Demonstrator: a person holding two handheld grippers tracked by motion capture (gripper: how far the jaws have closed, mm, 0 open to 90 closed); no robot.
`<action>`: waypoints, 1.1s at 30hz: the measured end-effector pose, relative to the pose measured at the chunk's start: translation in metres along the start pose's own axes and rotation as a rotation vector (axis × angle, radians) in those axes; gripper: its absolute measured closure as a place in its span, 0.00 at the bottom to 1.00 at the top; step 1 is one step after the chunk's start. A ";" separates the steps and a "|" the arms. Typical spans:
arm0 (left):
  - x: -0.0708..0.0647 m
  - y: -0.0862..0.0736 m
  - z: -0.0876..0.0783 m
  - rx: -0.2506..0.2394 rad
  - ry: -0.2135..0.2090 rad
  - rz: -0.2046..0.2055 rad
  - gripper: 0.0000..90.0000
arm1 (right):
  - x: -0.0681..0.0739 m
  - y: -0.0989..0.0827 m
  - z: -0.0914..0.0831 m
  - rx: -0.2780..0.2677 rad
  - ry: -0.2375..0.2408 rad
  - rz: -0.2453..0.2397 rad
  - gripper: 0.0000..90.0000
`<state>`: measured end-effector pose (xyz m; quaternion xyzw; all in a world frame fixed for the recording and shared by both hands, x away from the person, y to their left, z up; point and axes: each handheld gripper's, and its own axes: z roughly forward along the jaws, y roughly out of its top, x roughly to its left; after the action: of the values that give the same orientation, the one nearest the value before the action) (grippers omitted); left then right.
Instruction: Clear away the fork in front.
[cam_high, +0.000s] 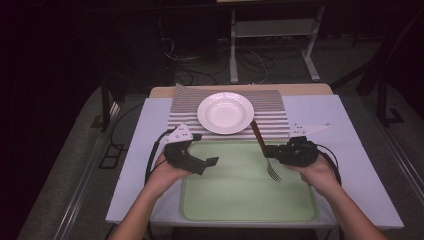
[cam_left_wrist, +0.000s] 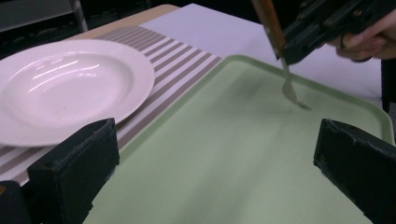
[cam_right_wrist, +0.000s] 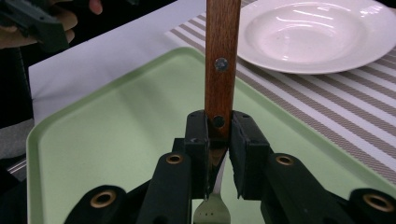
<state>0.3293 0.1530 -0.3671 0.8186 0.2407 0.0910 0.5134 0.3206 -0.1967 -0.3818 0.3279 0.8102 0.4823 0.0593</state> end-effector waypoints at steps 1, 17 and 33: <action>0.000 0.000 0.000 0.000 0.000 0.000 0.00 | 0.000 0.000 0.000 0.000 0.000 0.000 0.86; -0.010 0.030 0.034 -0.039 -0.065 -0.020 0.17 | 0.010 0.001 0.011 -0.010 0.027 -0.029 0.86; -0.025 0.033 0.061 -0.043 -0.142 -0.081 0.45 | 0.025 0.005 0.022 -0.028 0.057 -0.064 0.86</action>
<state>0.3418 0.0805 -0.3633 0.8014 0.2347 0.0171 0.5498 0.3128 -0.1635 -0.3836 0.2869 0.8148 0.5006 0.0562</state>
